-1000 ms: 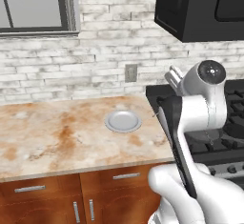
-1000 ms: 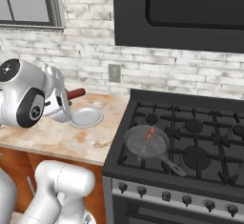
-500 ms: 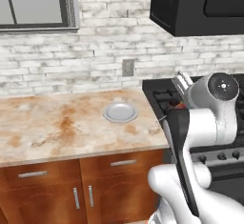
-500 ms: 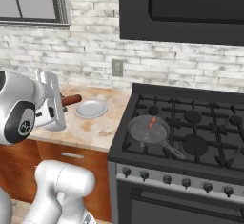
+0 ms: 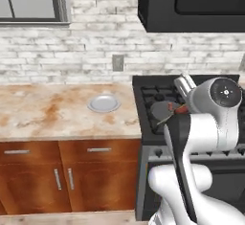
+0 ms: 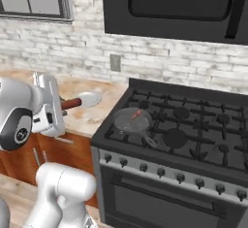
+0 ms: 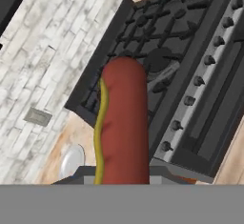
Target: Place the cold items (banana and broccoli) from the fridge in one tupperware on the dining counter. Place the warm items (kebab skewer and hot dog) in the stove area in another tupperware.
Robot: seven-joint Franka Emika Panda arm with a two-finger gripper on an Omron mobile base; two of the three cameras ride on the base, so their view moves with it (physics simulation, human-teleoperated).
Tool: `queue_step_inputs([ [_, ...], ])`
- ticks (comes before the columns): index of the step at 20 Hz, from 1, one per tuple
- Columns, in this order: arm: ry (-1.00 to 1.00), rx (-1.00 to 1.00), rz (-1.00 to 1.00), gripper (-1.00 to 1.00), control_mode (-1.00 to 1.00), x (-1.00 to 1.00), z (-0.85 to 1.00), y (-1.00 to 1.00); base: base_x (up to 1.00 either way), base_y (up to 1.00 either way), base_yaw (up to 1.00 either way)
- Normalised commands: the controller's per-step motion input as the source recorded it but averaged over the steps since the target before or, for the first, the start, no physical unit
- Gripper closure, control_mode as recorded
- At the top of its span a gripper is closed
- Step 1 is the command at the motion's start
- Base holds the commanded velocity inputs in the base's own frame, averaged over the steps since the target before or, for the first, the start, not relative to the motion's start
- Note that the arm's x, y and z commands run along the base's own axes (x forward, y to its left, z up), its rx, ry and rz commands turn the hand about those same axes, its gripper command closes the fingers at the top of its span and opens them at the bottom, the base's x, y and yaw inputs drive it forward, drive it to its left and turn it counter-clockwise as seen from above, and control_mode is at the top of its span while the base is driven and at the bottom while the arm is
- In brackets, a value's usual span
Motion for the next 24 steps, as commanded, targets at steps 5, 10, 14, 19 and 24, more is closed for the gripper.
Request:
queue_step_inputs([
  [5, 0.00, 0.00, 0.00, 1.00, 1.00, 0.00, 0.00, 0.00, -0.51, -0.52, 0.69],
  [10, 0.00, 0.00, 0.00, 1.00, 1.00, 0.00, 0.00, 0.00, -0.44, -0.37, 0.82],
  [14, 0.00, 0.00, 0.00, 1.00, 1.00, 0.00, 0.00, 0.00, -0.59, -0.30, 0.75],
  [19, 0.00, 0.00, 0.00, 1.00, 1.00, 0.00, 0.00, 0.00, -0.94, -0.15, 0.56],
  [24, 0.00, 0.00, 0.00, 1.00, 1.00, 0.00, 0.00, 0.00, -1.00, -0.15, 0.47],
])
